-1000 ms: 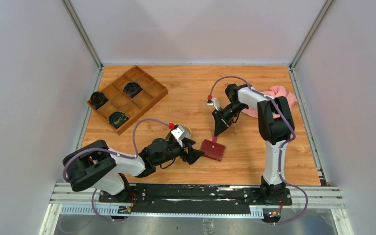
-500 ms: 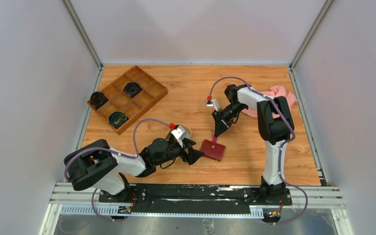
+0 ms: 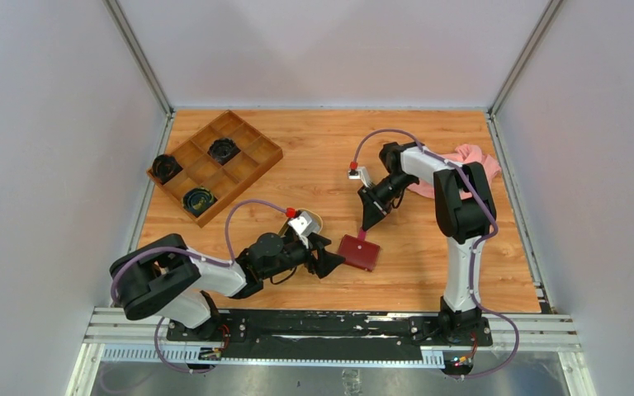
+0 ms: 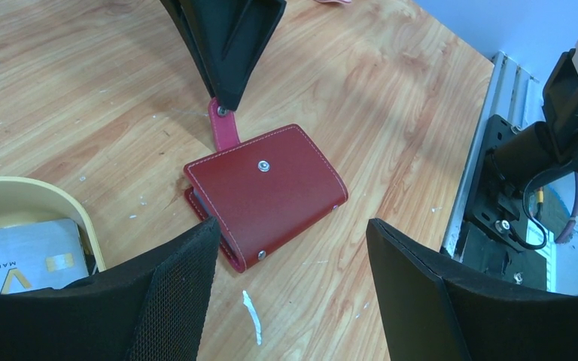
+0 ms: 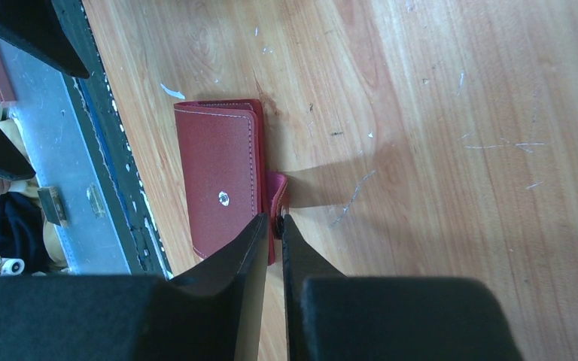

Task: Put the credit cards into the card holder
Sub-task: Close the card holder at the center of the board.

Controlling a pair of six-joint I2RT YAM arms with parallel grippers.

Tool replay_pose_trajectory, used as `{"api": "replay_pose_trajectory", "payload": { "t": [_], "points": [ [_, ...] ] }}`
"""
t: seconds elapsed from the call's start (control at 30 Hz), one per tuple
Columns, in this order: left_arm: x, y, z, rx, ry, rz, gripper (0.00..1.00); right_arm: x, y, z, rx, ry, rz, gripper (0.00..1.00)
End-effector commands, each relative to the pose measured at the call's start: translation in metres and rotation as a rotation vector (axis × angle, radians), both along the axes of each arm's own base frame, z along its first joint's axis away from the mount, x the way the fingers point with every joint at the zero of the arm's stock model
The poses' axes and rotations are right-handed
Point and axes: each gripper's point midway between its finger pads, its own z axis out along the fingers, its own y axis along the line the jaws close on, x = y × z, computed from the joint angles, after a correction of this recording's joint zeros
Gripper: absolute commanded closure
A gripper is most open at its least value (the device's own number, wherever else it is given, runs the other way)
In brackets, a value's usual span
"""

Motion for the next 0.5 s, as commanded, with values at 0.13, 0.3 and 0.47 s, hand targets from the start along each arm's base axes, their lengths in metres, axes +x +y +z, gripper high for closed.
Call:
{"api": "replay_pose_trajectory", "payload": {
  "t": [0.13, 0.3, 0.47],
  "points": [
    [0.0056, -0.0042, 0.0084, -0.025, -0.023, 0.001, 0.25, 0.0024, -0.0013, 0.0072, 0.020, 0.006, -0.001, 0.85],
    [0.0054, -0.0049, 0.0078, -0.025, -0.019, -0.003, 0.25, 0.0026, -0.0018, 0.0070, 0.022, 0.012, -0.005, 0.86],
    [0.0049, -0.0053, 0.0071, -0.024, -0.018, -0.007, 0.25, 0.0022, -0.0015, 0.0076, 0.025, 0.013, -0.002, 0.91]
  ]
}}
